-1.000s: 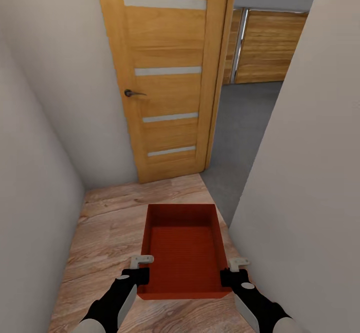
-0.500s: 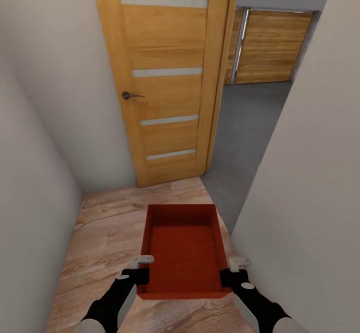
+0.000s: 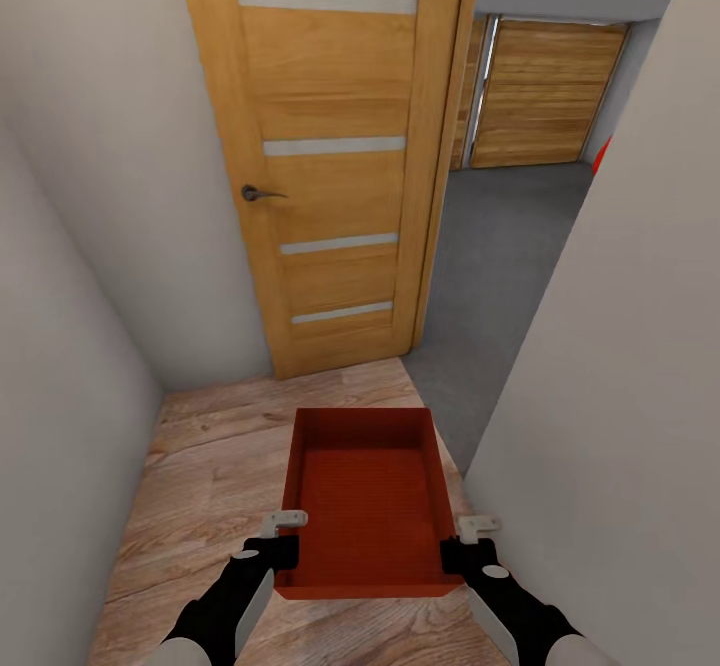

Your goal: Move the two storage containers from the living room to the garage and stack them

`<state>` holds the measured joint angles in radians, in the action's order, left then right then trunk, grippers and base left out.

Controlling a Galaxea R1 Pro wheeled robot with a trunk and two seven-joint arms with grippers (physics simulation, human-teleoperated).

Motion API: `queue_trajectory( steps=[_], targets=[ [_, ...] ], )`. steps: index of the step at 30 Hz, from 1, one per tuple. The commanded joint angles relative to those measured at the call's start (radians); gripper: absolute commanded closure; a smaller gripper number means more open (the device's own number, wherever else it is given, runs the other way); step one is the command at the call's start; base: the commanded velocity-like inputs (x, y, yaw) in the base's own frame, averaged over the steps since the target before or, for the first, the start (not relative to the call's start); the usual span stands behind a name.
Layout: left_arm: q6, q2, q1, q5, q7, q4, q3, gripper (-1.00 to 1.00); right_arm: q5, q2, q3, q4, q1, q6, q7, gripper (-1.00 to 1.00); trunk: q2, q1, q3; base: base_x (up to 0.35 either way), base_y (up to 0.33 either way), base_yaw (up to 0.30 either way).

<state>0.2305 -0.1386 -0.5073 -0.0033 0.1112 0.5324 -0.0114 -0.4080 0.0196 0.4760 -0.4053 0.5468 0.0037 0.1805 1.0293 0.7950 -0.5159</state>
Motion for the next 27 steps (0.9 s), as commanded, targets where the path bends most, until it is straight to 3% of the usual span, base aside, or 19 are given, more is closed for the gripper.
queue_trajectory(
  steps=[1, 10, 27],
  targets=[
    [0.007, 0.001, 0.000, -0.022, 0.007, 0.006, -0.011, 1.00, -0.014, 0.025, -0.010, 0.014, 0.001, -0.001, 0.017, 1.00, 0.001, 0.000, -0.001, 0.000, 0.000, 0.000],
    [0.007, 0.001, 0.000, -0.021, 0.006, 0.006, -0.011, 1.00, -0.014, 0.026, -0.009, 0.014, 0.001, -0.005, 0.016, 1.00, 0.001, 0.000, -0.001, 0.025, 0.000, 0.000],
    [0.007, 0.002, 0.000, -0.021, 0.002, 0.006, -0.012, 1.00, -0.014, 0.025, -0.008, 0.014, 0.001, -0.002, 0.016, 1.00, 0.001, 0.000, -0.001, 0.279, 0.050, 0.000]
  ],
)
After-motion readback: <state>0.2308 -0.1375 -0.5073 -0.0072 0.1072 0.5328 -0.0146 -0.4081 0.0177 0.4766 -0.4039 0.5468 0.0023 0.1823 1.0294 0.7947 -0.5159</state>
